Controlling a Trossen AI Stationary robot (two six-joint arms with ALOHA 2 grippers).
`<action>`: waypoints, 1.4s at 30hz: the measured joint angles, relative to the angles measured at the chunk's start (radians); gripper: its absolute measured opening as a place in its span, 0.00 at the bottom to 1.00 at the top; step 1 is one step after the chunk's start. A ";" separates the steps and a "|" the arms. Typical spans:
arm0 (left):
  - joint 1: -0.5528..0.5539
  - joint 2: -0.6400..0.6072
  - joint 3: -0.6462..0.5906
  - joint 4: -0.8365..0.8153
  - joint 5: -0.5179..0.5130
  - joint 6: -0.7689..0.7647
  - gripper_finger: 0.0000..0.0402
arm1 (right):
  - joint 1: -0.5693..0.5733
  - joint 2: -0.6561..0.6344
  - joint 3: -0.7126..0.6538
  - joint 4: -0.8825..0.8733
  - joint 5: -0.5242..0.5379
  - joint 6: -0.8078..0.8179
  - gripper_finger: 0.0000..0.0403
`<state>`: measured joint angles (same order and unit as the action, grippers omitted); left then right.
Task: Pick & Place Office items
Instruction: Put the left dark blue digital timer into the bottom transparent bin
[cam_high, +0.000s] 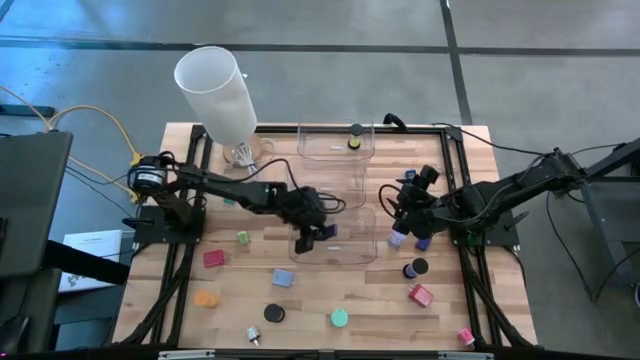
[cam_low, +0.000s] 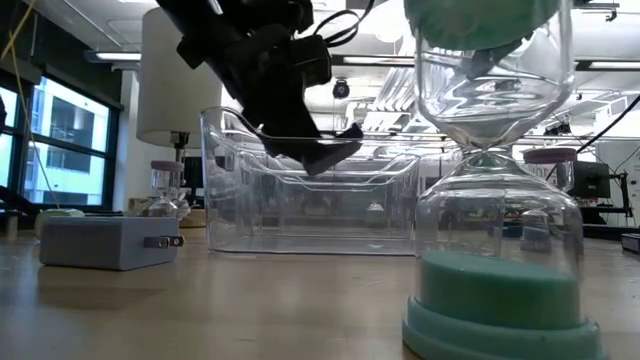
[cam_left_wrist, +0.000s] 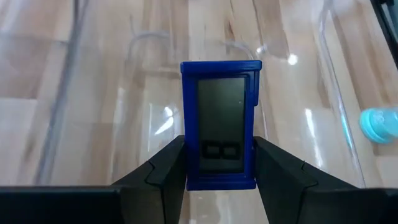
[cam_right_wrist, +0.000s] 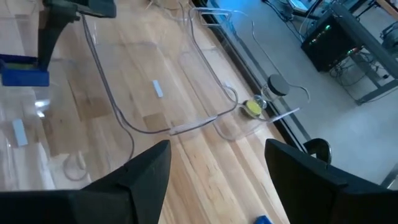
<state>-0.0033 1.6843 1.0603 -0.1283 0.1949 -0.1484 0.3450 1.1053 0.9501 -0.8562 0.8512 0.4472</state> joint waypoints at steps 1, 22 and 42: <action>-0.003 -0.001 0.000 -0.010 -0.004 -0.001 0.38 | 0.000 0.000 0.000 0.000 -0.005 -0.004 0.62; -0.004 -0.026 0.002 -0.118 -0.007 -0.114 0.40 | 0.000 0.000 0.000 0.016 -0.017 -0.008 0.62; -0.006 -0.026 0.001 -0.078 -0.008 -0.089 0.42 | 0.000 0.000 0.000 0.016 -0.021 -0.008 0.62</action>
<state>-0.0097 1.6585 1.0615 -0.2066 0.1871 -0.2379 0.3450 1.1053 0.9504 -0.8406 0.8303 0.4397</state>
